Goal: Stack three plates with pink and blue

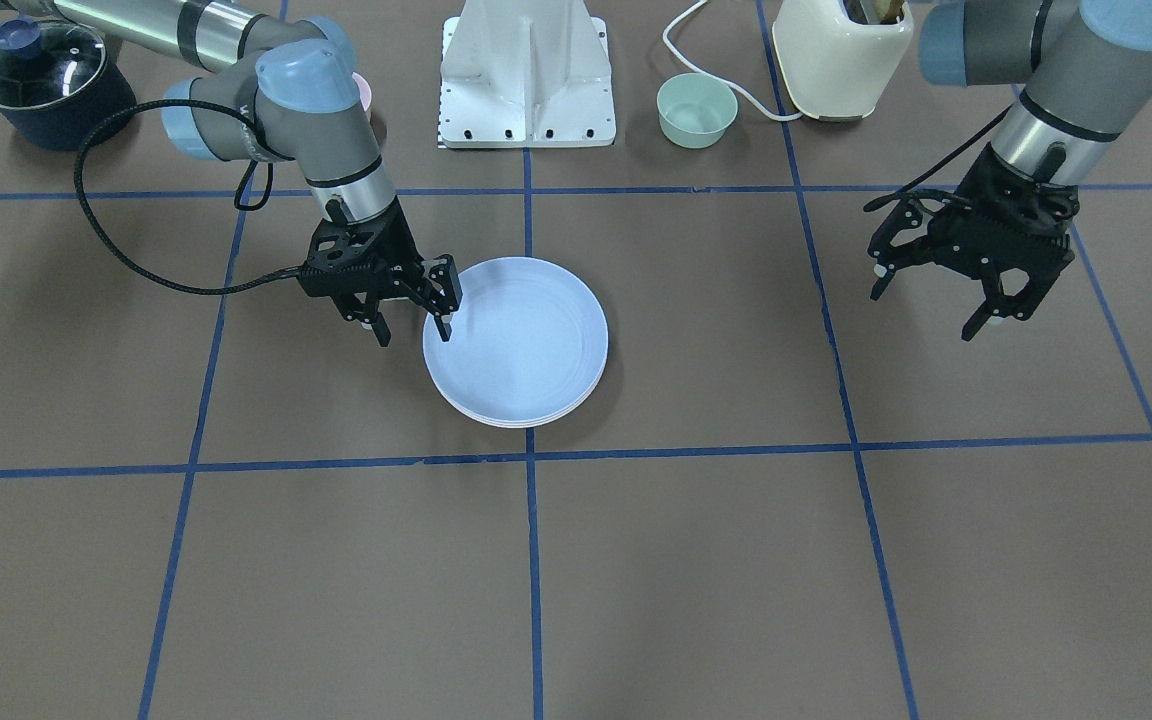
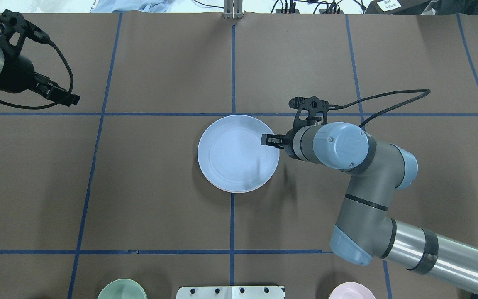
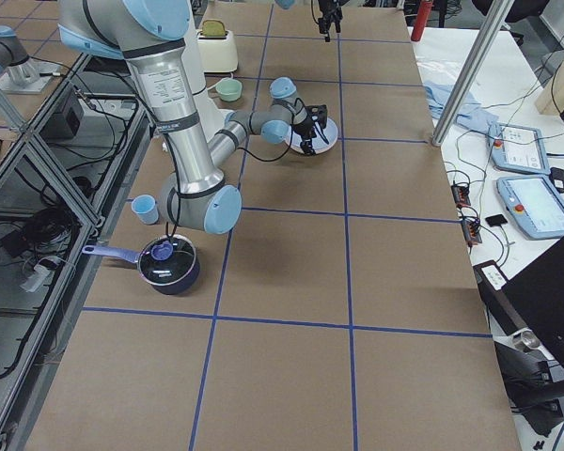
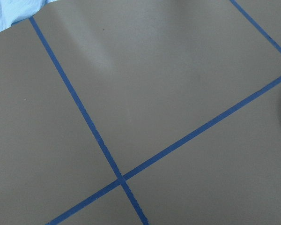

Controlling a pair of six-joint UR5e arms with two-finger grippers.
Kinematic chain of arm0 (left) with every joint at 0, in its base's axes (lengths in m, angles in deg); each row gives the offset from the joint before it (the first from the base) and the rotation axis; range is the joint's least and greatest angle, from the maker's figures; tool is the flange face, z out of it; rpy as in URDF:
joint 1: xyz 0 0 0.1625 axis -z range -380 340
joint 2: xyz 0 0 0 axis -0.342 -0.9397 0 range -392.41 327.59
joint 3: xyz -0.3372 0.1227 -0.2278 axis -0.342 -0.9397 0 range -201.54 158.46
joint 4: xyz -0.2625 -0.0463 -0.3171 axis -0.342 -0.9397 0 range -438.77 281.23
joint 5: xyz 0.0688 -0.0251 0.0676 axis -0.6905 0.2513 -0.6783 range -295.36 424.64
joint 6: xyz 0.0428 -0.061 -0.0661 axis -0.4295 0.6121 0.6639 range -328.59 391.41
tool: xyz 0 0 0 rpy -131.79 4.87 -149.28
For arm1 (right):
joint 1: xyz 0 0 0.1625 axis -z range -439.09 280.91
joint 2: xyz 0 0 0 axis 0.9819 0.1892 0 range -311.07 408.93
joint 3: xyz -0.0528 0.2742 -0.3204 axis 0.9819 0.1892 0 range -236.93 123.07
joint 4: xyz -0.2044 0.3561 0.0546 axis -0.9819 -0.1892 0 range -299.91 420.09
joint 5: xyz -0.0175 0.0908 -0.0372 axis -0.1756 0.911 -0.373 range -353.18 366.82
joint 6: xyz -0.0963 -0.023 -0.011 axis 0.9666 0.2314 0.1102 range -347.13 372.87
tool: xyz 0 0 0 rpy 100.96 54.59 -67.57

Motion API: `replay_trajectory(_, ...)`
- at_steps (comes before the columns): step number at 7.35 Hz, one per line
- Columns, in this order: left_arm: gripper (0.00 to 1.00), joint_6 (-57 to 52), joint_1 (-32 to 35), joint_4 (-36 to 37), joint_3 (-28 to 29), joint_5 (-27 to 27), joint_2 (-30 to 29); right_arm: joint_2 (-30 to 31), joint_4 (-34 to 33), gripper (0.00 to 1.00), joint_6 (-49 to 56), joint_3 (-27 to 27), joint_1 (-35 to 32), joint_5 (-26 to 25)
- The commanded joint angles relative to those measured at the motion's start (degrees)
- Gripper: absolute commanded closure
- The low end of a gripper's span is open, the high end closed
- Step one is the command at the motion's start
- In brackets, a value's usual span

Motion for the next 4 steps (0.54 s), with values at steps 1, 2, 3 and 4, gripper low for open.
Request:
replay_trajectory(1, 0.0, 0.16, 0.32, 0.0, -0.09, -0.32, 1.89, -1.92, -11.27, 0.0, 9.23, -1.29, -8.05, 9.44)
replay_trajectory(2, 0.0, -0.27, 1.98, 0.0, -0.26, -0.67, 3.47, -1.74, -16.54, 0.0, 17.14, -2.18, -13.75, 14.89)
replay_trajectory(3, 0.0, -1.84, 5.74, 0.0, -0.26, -0.15, 5.05, -0.61, -19.99, 0.0, 28.62, -2.01, -20.51, 21.47)
replay_trajectory(4, 0.0, -11.25, 8.47, 0.78, 0.17, -0.15, 6.63, 4.1, -21.5, 0.0, 44.22, -1.92, -28.76, 27.37)
